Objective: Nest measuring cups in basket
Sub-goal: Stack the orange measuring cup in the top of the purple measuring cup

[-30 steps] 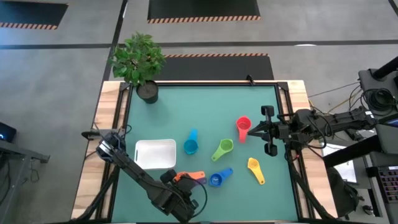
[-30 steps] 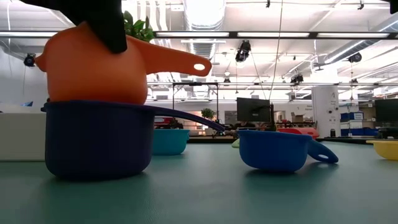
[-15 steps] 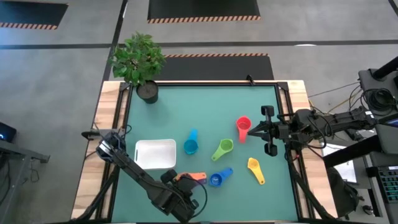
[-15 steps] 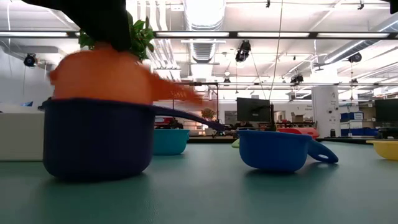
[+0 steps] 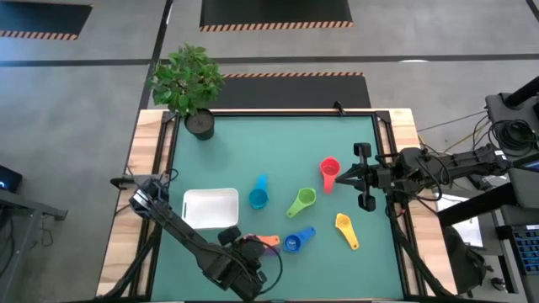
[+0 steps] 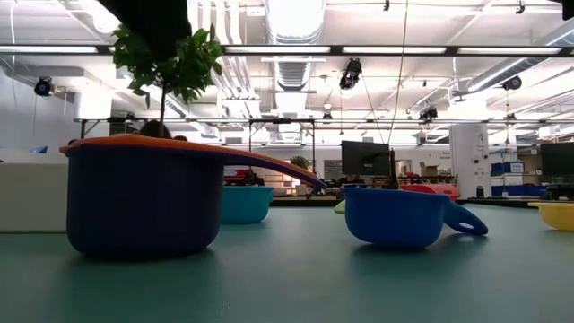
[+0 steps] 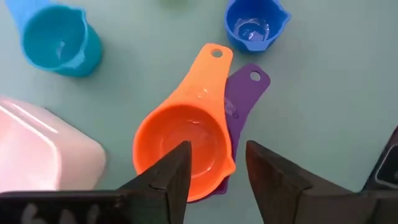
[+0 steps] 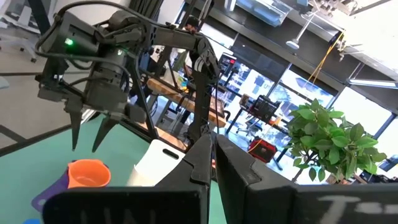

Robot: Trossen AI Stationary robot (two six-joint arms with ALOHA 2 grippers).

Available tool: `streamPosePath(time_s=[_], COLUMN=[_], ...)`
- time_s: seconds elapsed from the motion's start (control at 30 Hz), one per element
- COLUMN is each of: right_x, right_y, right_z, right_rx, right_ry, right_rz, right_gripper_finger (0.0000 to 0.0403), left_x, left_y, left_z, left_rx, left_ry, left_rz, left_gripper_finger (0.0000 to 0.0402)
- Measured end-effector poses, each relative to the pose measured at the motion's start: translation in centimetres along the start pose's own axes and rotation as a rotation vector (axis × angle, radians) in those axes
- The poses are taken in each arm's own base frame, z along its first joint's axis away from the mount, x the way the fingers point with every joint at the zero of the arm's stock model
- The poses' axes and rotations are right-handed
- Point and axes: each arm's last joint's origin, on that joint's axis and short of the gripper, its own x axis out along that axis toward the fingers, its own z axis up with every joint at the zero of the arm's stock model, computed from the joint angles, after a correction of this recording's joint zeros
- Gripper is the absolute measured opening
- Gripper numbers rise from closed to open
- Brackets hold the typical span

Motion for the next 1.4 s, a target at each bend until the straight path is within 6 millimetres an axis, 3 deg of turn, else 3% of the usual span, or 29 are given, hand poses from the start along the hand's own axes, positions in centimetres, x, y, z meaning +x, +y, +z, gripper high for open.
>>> streamPosePath(time_s=[0.17,0.4,0.63,0.97,1.4], right_x=[0.0,0.0,0.0,0.0,0.0], right_y=[0.0,0.0,0.1,0.1,0.3], right_z=[0.0,-0.1,-0.2,-0.2,-0.5], right_rx=[0.000,0.003,0.014,0.071,0.123], right_ry=[-0.001,0.005,0.021,0.025,0.050], right_rz=[0.000,0.003,0.011,0.013,0.026], right_gripper_finger=[0.0009,0.0009,0.0009,0.0009,0.0009], left_x=[-0.9,-0.4,1.4,4.0,8.0], left_y=[0.1,0.9,1.9,2.4,3.4], left_z=[1.1,3.1,4.2,6.7,4.7], left_rx=[0.140,0.396,0.661,0.806,0.783], left_ry=[-0.046,-0.073,-0.087,-0.107,-0.099], left_rz=[0.010,0.054,0.143,0.065,-0.030], left_gripper_finger=[0.0102,0.0008,0.0001,0.0000,0.0000])
